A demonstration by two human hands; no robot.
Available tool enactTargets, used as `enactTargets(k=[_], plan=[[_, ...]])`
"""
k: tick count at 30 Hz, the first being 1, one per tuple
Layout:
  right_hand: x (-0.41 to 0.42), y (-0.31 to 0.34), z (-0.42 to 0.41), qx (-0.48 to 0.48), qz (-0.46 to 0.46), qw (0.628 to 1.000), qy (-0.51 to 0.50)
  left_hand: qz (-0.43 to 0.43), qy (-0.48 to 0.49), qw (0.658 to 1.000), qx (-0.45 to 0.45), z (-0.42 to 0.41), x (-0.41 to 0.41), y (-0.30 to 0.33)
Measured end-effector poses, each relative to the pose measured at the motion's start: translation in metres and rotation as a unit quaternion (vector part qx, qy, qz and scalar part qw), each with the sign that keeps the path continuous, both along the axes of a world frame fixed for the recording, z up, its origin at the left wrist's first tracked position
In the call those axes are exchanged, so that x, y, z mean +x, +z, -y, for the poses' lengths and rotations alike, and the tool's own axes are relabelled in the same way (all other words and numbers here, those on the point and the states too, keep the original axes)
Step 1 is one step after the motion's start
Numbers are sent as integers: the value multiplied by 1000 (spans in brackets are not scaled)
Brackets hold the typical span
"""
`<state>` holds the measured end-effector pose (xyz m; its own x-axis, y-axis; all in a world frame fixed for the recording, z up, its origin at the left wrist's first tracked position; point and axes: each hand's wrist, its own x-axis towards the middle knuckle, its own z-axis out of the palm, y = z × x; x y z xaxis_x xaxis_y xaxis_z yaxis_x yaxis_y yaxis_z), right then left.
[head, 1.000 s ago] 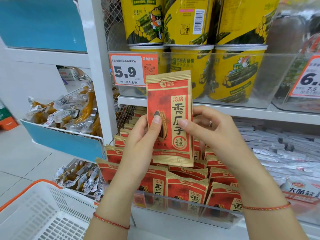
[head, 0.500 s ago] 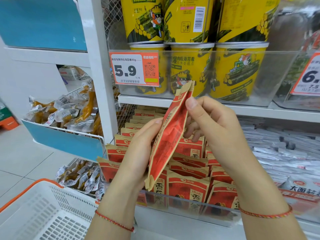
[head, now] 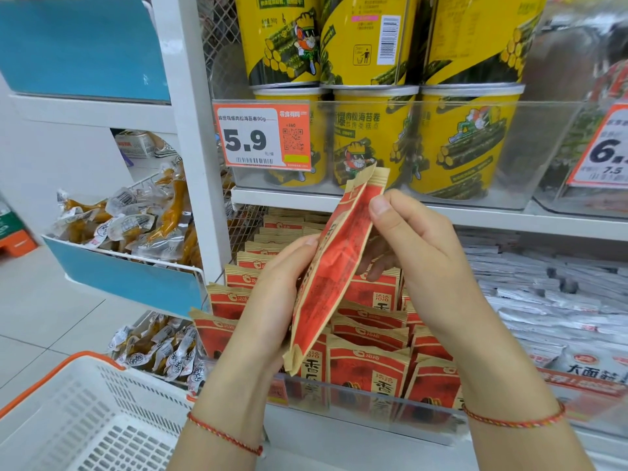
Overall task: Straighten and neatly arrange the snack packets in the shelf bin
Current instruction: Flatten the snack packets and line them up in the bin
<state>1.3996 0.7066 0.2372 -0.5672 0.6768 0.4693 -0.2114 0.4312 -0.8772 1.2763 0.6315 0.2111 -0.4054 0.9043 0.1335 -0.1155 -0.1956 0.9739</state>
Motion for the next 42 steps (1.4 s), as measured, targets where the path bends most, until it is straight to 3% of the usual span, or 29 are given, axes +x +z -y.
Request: enactTargets(k=[4, 12, 19, 32, 39, 42], plan=[[1, -3, -2, 1, 22, 1000, -6, 15, 25, 1000, 12, -1, 4, 1], [-1, -10, 1, 32, 183, 979, 88, 162, 142, 971, 103, -2, -4, 3], [4, -6, 3, 26, 198, 972, 126, 210, 175, 948, 161, -5, -14, -1], [2, -8, 0, 33, 212, 970, 112, 193, 181, 955, 136, -5, -15, -3], [0, -13, 0, 45, 218, 975, 11, 139, 220, 957, 128, -5, -10, -1], [1, -14, -3, 65, 203, 977, -19, 149, 189, 961, 137, -3, -9, 2]])
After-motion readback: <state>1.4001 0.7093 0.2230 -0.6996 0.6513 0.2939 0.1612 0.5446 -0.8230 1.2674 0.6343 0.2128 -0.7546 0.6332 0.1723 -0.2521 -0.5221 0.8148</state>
